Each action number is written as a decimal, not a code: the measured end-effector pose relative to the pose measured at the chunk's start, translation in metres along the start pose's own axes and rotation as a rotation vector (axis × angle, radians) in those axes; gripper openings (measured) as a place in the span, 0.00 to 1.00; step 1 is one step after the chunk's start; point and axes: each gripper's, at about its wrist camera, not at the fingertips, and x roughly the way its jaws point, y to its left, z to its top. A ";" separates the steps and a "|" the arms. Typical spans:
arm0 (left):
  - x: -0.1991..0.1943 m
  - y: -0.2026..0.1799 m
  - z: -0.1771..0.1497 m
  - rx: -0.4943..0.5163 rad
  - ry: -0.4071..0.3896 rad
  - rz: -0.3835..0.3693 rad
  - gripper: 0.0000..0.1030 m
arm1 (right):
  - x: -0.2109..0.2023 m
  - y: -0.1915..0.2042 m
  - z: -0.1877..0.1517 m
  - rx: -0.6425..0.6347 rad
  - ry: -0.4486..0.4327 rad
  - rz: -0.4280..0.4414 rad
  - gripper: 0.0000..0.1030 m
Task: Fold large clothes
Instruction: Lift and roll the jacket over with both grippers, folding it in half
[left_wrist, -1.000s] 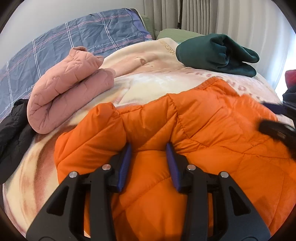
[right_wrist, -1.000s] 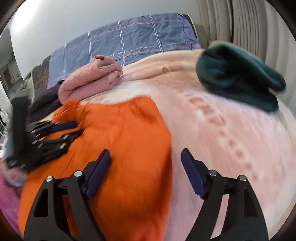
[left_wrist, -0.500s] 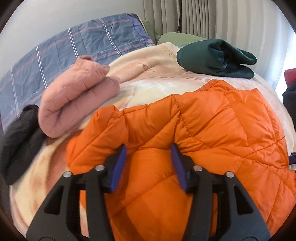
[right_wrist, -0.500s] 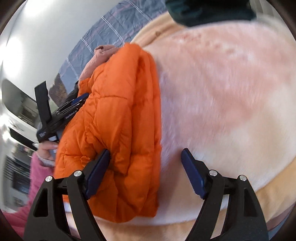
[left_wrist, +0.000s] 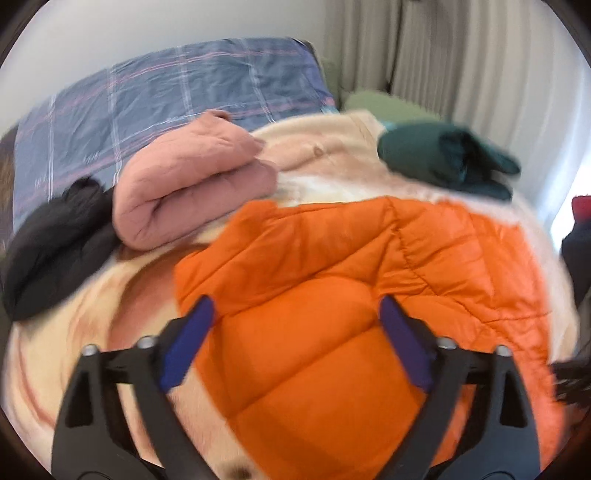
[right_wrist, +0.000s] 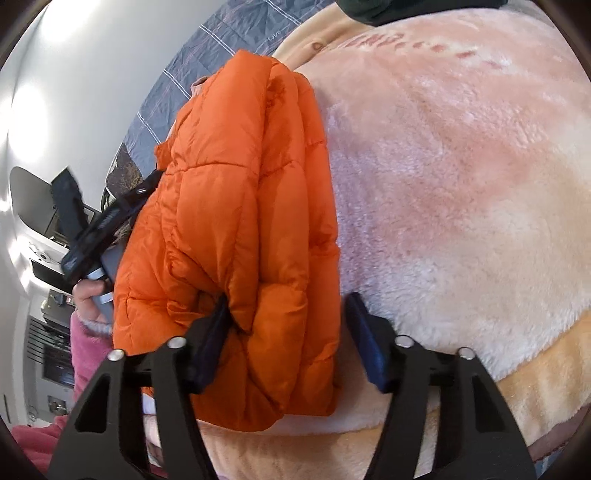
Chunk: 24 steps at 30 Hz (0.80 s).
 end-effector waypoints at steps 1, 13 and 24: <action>-0.004 0.007 -0.003 -0.034 0.000 -0.014 0.93 | 0.000 0.000 -0.001 -0.004 -0.004 0.001 0.56; -0.002 0.048 -0.043 -0.333 0.098 -0.273 0.98 | 0.008 0.008 -0.008 -0.034 -0.027 -0.005 0.56; 0.017 0.040 -0.021 -0.327 0.088 -0.371 0.42 | 0.013 0.032 -0.012 -0.113 -0.090 -0.017 0.24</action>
